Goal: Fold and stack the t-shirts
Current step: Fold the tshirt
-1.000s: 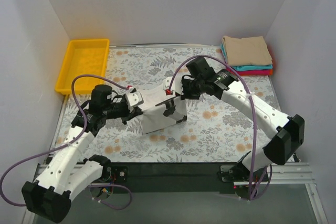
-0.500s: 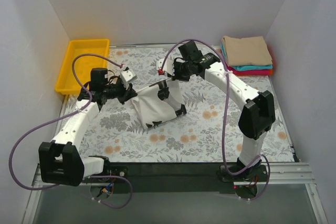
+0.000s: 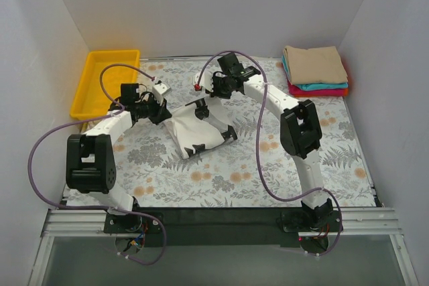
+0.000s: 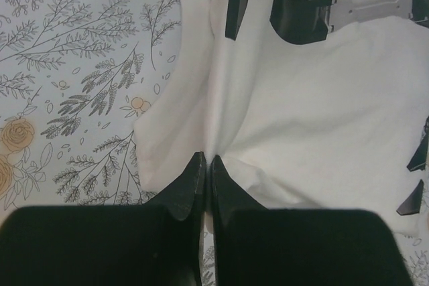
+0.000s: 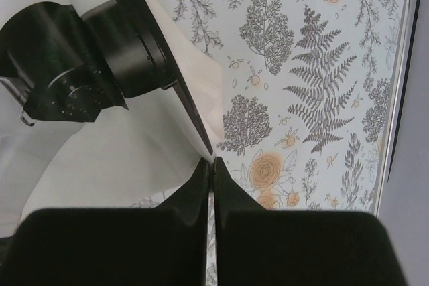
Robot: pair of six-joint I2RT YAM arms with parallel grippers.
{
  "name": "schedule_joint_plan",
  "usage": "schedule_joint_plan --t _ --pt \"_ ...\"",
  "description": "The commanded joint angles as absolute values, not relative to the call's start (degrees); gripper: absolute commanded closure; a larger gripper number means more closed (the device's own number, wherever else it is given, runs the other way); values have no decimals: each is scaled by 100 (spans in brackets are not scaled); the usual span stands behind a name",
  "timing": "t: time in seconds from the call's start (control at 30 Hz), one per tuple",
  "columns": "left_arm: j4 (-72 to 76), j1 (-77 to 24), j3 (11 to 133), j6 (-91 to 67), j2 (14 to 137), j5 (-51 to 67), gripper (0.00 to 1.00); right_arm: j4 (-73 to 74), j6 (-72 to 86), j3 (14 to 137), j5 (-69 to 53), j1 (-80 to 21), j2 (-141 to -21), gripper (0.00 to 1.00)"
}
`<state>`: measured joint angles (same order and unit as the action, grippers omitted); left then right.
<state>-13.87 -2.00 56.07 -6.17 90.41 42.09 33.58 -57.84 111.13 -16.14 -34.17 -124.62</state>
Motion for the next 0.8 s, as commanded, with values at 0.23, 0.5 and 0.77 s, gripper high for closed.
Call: schedule_joint_plan --t 0.23,0.5,0.77 --pt "-607 -61 6327 -1071 10264 3420 89 2488 -5722 11812 -1206 -3278 -13280 99" --pt "-1380 167 6900 -1916 10161 3560 52 2215 -4633 12086 -747 -3112 -12834 46" --pt "-1819 132 6707 -3144 9211 4103 53 2897 -3333 10794 -1730 -2988 -11313 52"
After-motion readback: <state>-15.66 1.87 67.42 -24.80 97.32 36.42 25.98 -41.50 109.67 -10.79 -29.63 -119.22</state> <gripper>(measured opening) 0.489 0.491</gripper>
